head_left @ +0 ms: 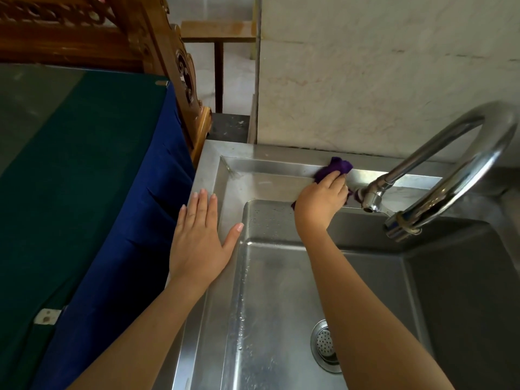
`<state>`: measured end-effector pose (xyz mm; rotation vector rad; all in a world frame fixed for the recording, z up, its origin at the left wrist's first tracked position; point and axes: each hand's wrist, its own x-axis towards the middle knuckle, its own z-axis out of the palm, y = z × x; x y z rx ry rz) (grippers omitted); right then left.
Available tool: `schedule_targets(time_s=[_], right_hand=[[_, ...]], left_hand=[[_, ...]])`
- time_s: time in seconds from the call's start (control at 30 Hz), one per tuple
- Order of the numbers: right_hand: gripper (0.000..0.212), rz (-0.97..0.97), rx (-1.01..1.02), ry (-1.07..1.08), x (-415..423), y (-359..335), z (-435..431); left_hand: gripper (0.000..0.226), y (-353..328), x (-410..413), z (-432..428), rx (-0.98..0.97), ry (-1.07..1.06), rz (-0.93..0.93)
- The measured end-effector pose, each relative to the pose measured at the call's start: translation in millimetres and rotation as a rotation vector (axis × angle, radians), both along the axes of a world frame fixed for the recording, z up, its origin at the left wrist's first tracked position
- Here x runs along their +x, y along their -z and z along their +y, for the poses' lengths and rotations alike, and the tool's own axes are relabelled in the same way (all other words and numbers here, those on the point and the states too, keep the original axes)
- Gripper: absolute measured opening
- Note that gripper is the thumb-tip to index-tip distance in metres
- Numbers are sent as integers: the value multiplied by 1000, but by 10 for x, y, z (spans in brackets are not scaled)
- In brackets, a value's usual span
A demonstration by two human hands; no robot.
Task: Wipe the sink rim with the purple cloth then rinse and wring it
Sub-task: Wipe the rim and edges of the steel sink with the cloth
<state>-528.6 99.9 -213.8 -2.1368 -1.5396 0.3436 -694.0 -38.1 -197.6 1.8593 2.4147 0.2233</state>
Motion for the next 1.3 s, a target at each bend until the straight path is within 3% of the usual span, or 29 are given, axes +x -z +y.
schedule_targets(time_s=[0.3,0.37,0.63,0.73,0.93,1.07,1.17,1.3], right_hand=[[47,-29,194,-535,-749,-29,-351],[47,22,137,-675,-841,-89,-372],[42,274,78,-938,-663,-19,-595],[43,250,128,-1006,-610,65,-758],[41,34,185,-892,-711,-5,-367],[40,81,310,-601,-601,-159,42],[40,159,239,-430,-457,-171,226],[42,180,175,-581,-640,-145,205]], left_hand=[[76,-16,8,-2,-3,-19,6],[74,-29,14,3,-8,-24,-4],[79,-41,-6,1,-13,8,-28],[82,-63,-42,-119,-28,42,-49],[85,-14,-46,-425,7,-7,2],[80,-5,-46,-419,13,-2,9],[80,16,-54,-420,11,8,16],[80,24,-57,-416,6,10,27]])
